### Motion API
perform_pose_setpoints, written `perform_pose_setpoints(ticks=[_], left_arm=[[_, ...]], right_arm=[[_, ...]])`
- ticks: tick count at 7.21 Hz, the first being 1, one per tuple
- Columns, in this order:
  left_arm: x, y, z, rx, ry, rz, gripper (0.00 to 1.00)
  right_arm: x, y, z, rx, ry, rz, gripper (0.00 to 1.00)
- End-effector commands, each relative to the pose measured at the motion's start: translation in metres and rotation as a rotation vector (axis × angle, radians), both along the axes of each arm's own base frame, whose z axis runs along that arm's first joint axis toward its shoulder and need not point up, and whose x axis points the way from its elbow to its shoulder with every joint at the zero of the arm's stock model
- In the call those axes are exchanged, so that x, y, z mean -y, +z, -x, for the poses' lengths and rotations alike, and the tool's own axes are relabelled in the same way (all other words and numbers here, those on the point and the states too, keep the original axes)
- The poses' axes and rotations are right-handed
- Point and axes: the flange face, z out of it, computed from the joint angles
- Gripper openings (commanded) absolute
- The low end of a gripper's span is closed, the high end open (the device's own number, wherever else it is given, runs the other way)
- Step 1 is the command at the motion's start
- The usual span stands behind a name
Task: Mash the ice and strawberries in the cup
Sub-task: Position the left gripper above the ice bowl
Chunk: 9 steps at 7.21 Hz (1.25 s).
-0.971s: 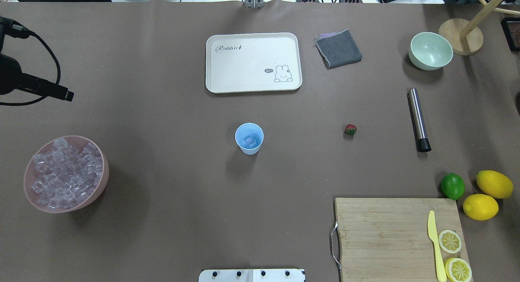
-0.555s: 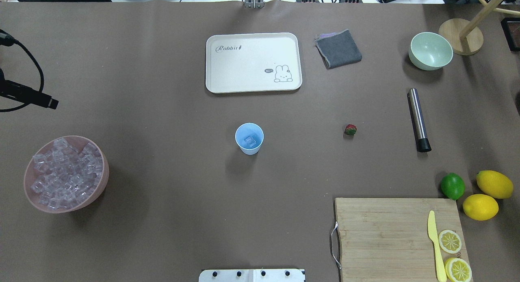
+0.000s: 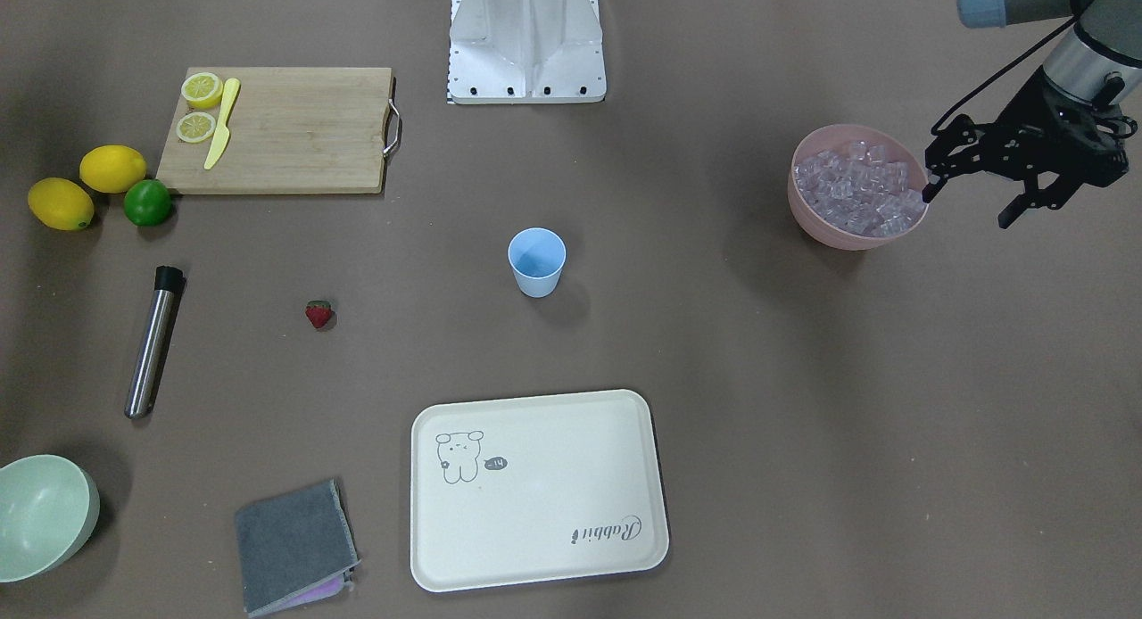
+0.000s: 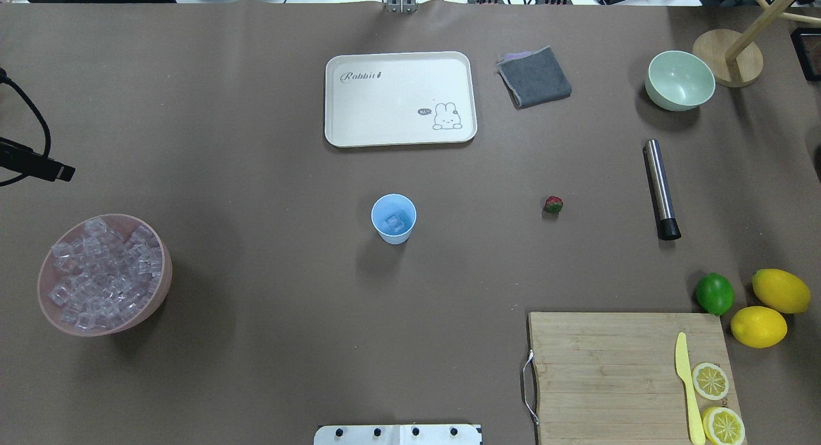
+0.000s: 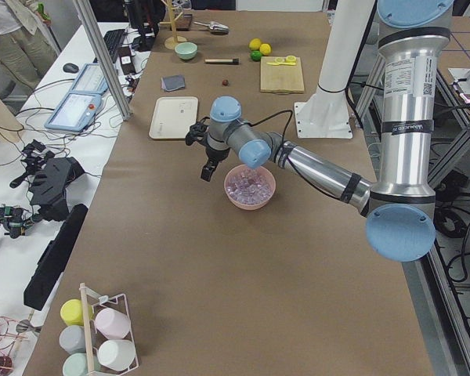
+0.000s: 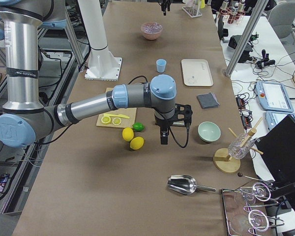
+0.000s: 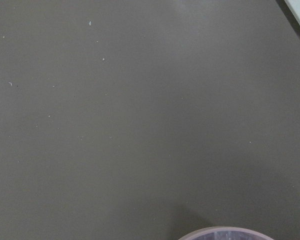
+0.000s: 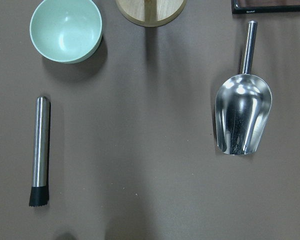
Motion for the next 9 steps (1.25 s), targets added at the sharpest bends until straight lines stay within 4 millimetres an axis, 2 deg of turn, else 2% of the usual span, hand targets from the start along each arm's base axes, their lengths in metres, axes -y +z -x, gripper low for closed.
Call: perform_pose_setpoints(ticks=[1, 3, 5, 8, 9], left_arm=[[-0.001, 0.015, 0.000, 0.021, 0.023, -0.005, 0.97], [0.012, 0.019, -0.008, 0.031, 0.023, -0.002, 0.97], [0.017, 0.013, -0.012, 0.026, 0.021, -0.011, 0.97], [0.010, 0.014, -0.014, 0.019, 0.023, 0.013, 0.97], [0.011, 0.017, -0.015, 0.005, -0.047, 0.101, 0.97]], right_arm=[[-0.001, 0.004, 0.000, 0.000, -0.001, 0.008, 1.00], [0.000, 0.003, 0.001, 0.006, -0.002, 0.009, 1.00], [0.000, 0.006, 0.008, 0.010, -0.015, 0.025, 1.00], [0.012, 0.011, 0.036, 0.011, -0.038, 0.072, 1.00], [0.020, 0.007, 0.046, 0.012, -0.042, 0.080, 1.00]])
